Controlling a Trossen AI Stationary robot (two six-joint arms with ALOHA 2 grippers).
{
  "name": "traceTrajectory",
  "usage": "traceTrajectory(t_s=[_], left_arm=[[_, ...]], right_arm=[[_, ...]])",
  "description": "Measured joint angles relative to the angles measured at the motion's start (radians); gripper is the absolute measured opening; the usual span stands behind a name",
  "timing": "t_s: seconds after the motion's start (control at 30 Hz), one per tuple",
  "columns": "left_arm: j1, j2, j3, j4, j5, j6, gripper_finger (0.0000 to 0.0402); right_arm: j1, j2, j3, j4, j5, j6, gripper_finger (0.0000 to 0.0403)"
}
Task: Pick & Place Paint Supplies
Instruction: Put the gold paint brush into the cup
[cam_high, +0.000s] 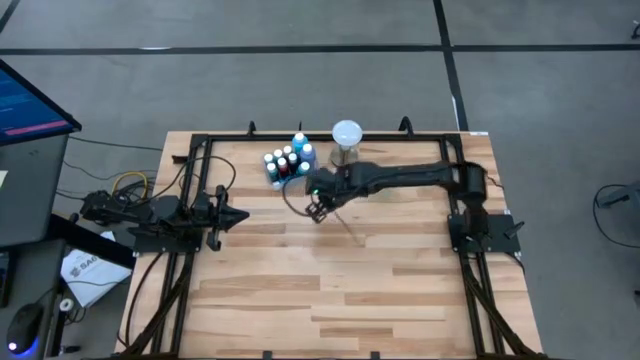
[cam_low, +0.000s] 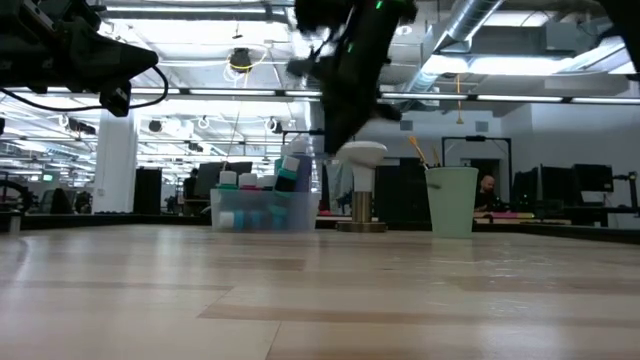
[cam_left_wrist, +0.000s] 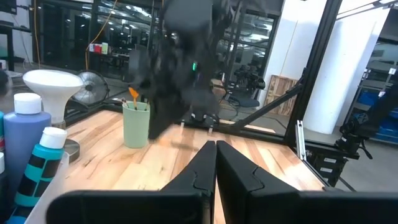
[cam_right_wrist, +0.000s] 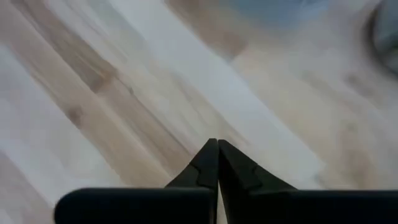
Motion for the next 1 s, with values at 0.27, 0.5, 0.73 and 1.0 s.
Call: traceTrajectory(t_s=[0.27, 0.5, 0.73, 1.0], left_arm=[[0.000, 0.000, 0.000, 0.000, 0.000, 0.000, 0.0006], [0.000, 0.000, 0.000, 0.000, 0.000, 0.000, 0.0006], [0.000, 0.000, 0.000, 0.000, 0.000, 0.000, 0.0006], [0.000, 0.000, 0.000, 0.000, 0.000, 0.000, 0.0006]], right_arm=[[0.014, -0.296, -0.014, 0.022, 0.324, -0.085, 0.0000], [-0.023, -0.540, -0.121, 0.086, 0.500, -0.238, 0.0000], [-0.105, -0.744, -0.380, 0.310, 0.580, -0.348, 0.0000], [-0.184, -0.872, -0.706, 0.580, 0.558, -0.356, 0.0000]])
